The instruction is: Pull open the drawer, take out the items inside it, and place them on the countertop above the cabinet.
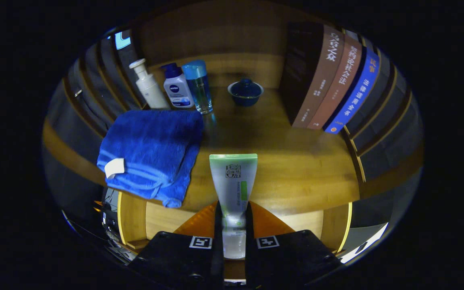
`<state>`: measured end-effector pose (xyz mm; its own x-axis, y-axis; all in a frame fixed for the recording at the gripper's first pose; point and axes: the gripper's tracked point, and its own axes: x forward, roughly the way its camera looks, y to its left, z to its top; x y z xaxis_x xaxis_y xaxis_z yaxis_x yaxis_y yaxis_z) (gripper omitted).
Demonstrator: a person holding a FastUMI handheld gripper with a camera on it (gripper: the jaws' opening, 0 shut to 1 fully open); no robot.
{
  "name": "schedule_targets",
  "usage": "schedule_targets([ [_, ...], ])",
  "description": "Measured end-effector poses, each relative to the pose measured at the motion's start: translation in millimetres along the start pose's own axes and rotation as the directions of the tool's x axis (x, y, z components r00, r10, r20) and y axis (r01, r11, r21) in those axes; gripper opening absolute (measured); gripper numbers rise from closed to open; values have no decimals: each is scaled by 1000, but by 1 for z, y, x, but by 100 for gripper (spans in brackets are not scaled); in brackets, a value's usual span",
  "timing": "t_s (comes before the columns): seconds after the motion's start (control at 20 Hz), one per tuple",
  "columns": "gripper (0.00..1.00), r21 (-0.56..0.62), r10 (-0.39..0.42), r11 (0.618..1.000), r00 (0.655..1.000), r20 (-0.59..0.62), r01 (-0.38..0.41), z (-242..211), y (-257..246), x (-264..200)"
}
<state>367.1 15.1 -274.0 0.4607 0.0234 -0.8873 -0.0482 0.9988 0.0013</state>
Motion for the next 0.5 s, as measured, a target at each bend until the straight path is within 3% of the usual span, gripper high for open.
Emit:
schedule_targets([
  [0.5,27,57,-22,998,999,-36,24,37,-7,47],
])
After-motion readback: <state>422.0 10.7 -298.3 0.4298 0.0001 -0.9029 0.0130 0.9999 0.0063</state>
